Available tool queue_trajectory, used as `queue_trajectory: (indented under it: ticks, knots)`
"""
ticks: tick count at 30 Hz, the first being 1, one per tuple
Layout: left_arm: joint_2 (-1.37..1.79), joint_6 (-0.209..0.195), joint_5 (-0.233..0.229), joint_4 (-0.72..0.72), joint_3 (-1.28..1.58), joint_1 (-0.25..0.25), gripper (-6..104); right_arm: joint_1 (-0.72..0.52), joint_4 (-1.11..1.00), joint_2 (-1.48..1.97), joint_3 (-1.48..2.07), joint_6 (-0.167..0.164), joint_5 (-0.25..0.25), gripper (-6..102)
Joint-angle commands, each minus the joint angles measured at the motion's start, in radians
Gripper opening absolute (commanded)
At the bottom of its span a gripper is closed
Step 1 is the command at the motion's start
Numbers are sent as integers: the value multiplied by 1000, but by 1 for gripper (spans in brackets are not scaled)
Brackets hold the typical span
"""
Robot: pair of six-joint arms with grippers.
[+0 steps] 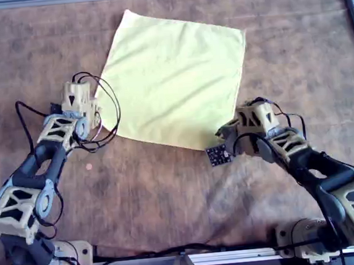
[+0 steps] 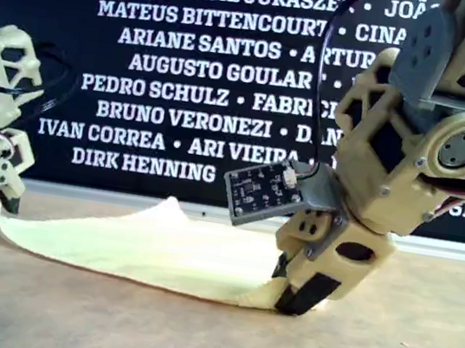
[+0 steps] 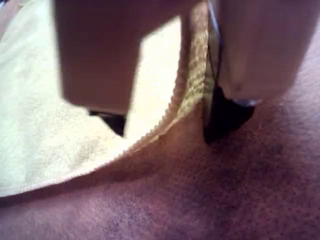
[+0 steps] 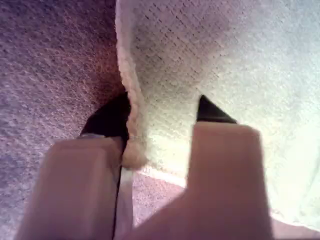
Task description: Fold a cloth
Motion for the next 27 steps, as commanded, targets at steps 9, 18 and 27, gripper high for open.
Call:
queue_trajectory:
  ticks: [9, 18, 27]
  knots:
    - [18, 12, 8, -12, -28, -28, 0, 6, -3, 12, -69, 8, -3, 0]
    - [20, 26, 6, 8, -5, -87, -1, -12, -2, 14, -58, -8, 11, -2]
    - [187, 28, 5, 6, 156, -193, -1, -15, 17, 89, -37, -9, 15, -2]
